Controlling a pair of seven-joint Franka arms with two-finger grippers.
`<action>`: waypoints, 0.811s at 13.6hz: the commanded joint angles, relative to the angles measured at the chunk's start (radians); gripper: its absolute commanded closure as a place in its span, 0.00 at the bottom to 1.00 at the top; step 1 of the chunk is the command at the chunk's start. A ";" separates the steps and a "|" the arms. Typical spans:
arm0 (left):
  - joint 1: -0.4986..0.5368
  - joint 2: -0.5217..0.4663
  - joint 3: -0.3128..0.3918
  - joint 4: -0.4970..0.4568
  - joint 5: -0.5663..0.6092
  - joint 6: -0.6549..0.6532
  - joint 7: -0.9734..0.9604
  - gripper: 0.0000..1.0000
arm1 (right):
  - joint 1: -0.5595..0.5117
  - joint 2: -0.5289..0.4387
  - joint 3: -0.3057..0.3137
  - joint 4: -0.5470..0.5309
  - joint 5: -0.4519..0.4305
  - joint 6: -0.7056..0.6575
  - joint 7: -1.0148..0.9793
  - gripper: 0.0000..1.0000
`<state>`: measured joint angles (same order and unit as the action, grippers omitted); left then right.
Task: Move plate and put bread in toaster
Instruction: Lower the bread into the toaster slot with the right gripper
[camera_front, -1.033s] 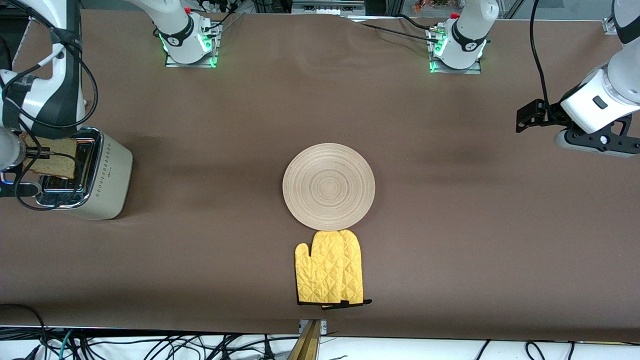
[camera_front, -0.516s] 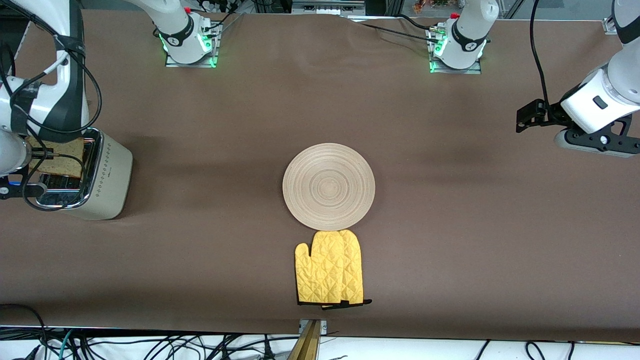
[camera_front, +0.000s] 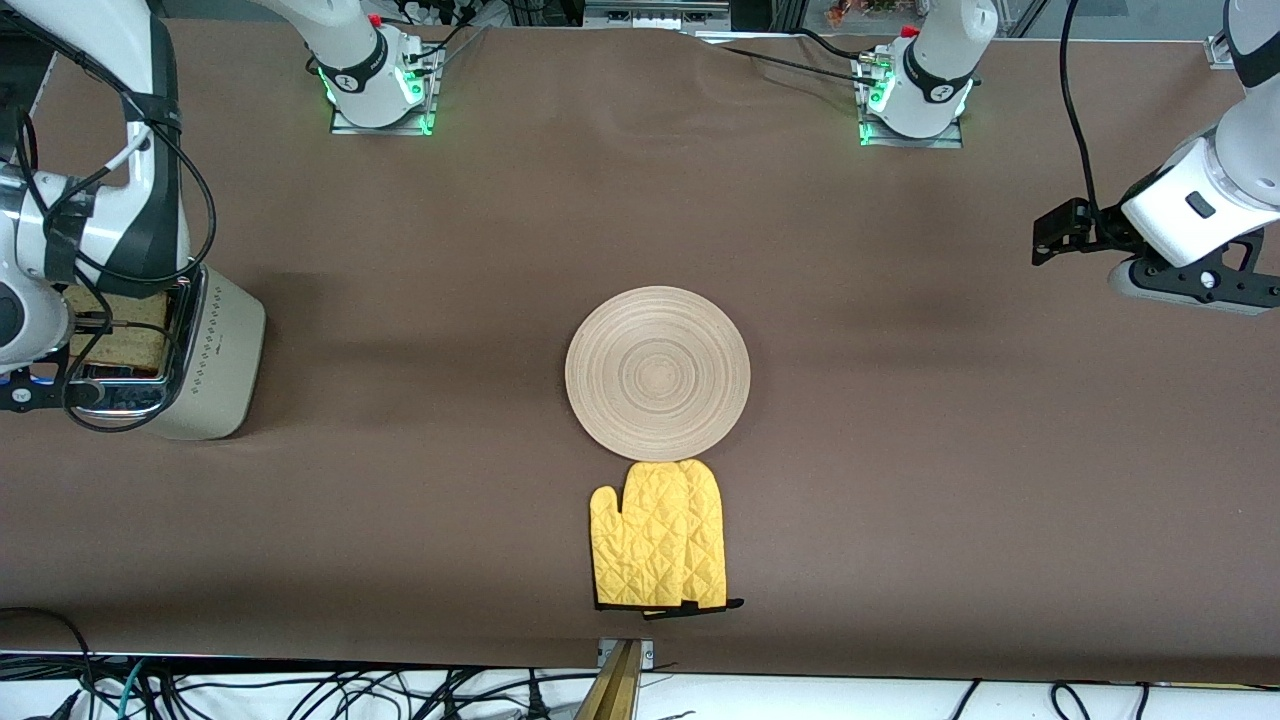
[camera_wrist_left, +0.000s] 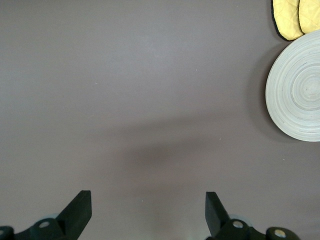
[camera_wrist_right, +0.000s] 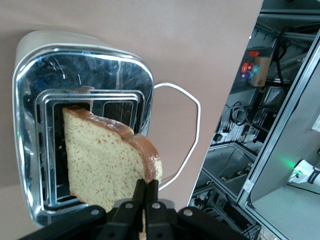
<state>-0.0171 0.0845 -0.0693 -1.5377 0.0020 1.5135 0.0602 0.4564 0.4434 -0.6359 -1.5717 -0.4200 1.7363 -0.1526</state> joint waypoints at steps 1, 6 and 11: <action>-0.007 0.015 0.005 0.033 -0.017 -0.016 -0.010 0.00 | -0.002 0.012 -0.004 0.009 -0.020 0.016 0.013 1.00; -0.007 0.014 0.006 0.033 -0.017 -0.016 -0.010 0.00 | 0.024 0.041 0.004 0.007 -0.025 0.006 0.125 1.00; -0.007 0.014 0.005 0.033 -0.017 -0.016 -0.010 0.00 | 0.074 0.063 0.010 -0.001 -0.008 -0.026 0.248 1.00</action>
<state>-0.0171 0.0848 -0.0693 -1.5376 0.0020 1.5135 0.0602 0.5178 0.5063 -0.6293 -1.5717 -0.4241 1.7282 0.0501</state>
